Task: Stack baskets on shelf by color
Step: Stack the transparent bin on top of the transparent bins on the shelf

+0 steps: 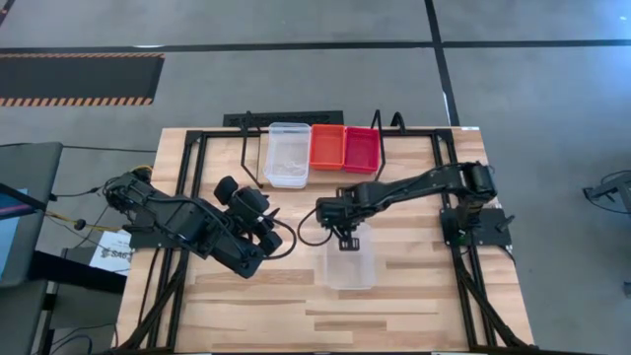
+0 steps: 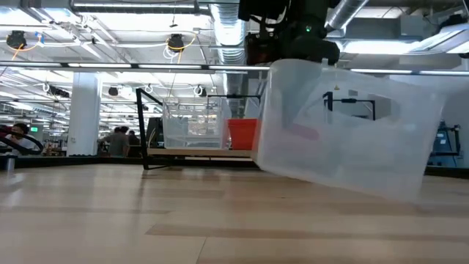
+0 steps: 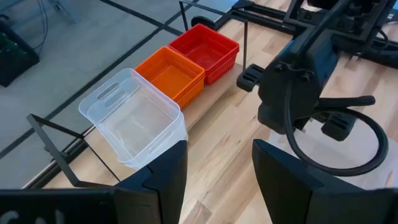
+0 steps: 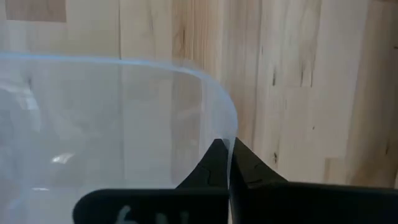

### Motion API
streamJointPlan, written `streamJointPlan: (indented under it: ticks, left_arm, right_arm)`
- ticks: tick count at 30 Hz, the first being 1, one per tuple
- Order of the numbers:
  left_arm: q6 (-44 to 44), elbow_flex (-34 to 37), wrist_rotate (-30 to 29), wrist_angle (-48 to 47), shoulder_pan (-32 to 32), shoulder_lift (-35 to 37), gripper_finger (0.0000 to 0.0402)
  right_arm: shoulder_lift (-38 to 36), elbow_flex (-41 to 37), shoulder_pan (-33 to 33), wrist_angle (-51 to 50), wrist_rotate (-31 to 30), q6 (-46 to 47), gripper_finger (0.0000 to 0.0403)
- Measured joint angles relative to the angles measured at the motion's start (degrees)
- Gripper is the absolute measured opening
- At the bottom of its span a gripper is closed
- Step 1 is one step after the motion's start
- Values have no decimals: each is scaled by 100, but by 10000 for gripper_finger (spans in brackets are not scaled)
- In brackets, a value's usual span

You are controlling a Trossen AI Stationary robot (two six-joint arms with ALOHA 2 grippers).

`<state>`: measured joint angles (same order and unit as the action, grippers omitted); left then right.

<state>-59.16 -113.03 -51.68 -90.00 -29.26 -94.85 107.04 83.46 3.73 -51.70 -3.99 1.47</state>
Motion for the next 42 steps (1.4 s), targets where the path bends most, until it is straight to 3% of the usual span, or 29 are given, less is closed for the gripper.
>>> streamJointPlan:
  ticks: [7, 15, 20, 24, 29, 33, 42]
  left_arm:
    - [0, 0, -2, 0, 0, 0, 169]
    - [-4, 0, 0, -2, 0, 0, 169]
    - [1, 0, 69, -2, 0, -5, 169]
    - [38, -2, 279, 16, 7, -122, 169]
    - [588, -2, 799, 164, 50, -411, 169]
    - [1189, 0, 1015, 410, 166, -729, 169]
    - [2947, 0, 1579, 1671, 677, -1385, 169]
  right_arm:
    - [18, 70, 65, -32, -53, 280, 48]
    - [18, 825, 173, -111, -66, 269, 112]
    - [18, 1714, 194, -888, -65, 389, 139]
    - [16, 2571, 135, -2127, -66, 681, 147]
    - [6, 3565, 69, -3848, -273, 1106, 147]
    - [-465, 3658, 110, -3740, -236, 1262, 143]
    - [-1921, 3528, 551, -3818, -415, 2732, 144]
